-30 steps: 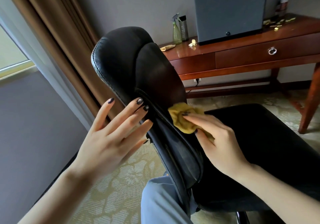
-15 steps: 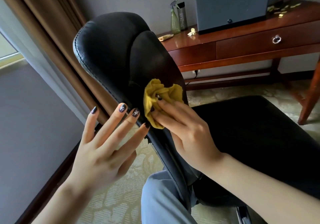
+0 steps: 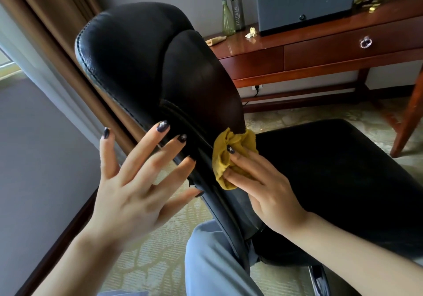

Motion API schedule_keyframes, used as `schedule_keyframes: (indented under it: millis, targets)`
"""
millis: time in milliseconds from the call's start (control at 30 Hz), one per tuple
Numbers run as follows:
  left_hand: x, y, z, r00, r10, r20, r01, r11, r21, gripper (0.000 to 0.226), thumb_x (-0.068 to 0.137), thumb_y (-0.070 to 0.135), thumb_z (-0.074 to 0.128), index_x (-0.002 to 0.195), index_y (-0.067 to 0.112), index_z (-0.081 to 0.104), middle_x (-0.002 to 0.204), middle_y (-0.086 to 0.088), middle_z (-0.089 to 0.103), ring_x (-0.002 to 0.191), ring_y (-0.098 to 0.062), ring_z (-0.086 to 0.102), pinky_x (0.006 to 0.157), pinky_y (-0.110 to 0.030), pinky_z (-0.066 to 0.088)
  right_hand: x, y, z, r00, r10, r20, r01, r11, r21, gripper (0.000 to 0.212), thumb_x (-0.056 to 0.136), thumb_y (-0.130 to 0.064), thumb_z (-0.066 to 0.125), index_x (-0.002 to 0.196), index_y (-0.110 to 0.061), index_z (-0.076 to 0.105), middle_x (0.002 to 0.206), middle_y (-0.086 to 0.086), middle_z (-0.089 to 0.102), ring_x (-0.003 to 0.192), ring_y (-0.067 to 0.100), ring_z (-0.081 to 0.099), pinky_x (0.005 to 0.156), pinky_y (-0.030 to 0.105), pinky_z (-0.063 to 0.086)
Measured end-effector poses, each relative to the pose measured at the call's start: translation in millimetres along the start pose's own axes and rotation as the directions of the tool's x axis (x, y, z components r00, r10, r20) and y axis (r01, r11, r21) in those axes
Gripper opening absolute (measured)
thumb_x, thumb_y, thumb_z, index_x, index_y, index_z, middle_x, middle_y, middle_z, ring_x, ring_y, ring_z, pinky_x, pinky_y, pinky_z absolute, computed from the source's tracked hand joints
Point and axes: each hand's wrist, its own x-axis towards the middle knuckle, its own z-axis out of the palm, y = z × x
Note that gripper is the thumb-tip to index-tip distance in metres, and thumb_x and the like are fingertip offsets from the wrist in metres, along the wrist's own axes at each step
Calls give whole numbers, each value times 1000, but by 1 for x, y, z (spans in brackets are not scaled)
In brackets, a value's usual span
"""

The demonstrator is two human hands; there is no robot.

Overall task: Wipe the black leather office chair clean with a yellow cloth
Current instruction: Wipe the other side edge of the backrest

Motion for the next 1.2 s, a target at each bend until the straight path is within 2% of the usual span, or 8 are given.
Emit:
schedule_keyframes:
  millis: [100,233,367,667,767,933,1100,1200]
  targets:
    - [4,-4,6,998,-6,69,-1,995,104,50,84,62,55,108,19,54,126,-6,47,146,-15,12,113,-56,-8,-19,6,-4,997,26,70,-25,1000,-15,26,102,-13,38,123,-20,52,137,3,43,129,24,43,112,30,33]
    - [1,-3,14,998,10,62,-17,994,109,66,75,73,56,114,19,53,128,-4,45,147,-16,8,112,-58,-7,-46,12,-11,983,58,172,-54,998,-31,26,104,-18,32,121,-20,52,138,2,42,129,24,42,114,28,29]
    - [4,-5,20,999,37,-17,-35,995,91,65,76,73,52,111,19,54,124,-4,46,146,-15,9,111,-60,-1,-59,17,-17,967,71,243,-69,997,-16,30,104,-21,28,124,-20,51,138,2,42,127,22,43,114,26,28]
    - [1,-2,24,993,26,-118,-13,994,107,57,83,66,47,112,18,54,124,-4,46,146,-15,10,112,-59,1,-73,27,-42,935,81,346,-126,986,111,35,91,-13,50,126,-19,54,134,-1,52,122,14,50,103,27,44]
    - [1,-2,25,990,21,-143,-6,995,101,55,84,65,47,111,17,55,124,-4,46,146,-15,11,112,-58,1,-61,30,-57,956,102,274,-147,978,149,33,91,-11,52,123,-16,56,126,5,60,116,18,57,98,33,48]
    - [3,-2,26,987,33,-159,-14,993,116,53,87,64,44,107,17,56,121,-4,47,146,-14,10,113,-56,2,13,7,-60,981,193,5,-190,961,200,41,84,3,52,120,-15,61,122,3,59,115,21,57,102,33,44]
    - [0,-1,26,984,45,-175,-21,990,138,53,86,64,45,107,16,56,121,-3,48,146,-15,11,113,-56,4,87,-25,-37,986,166,9,-161,938,307,43,84,13,52,120,-7,63,127,6,60,121,20,54,107,30,39]
    - [-2,-1,27,983,41,-177,-17,991,134,56,81,65,50,108,16,55,121,-4,48,146,-15,12,113,-56,5,103,-39,-20,971,234,56,-234,863,447,45,85,12,48,124,-7,61,127,6,61,123,16,53,107,31,40]
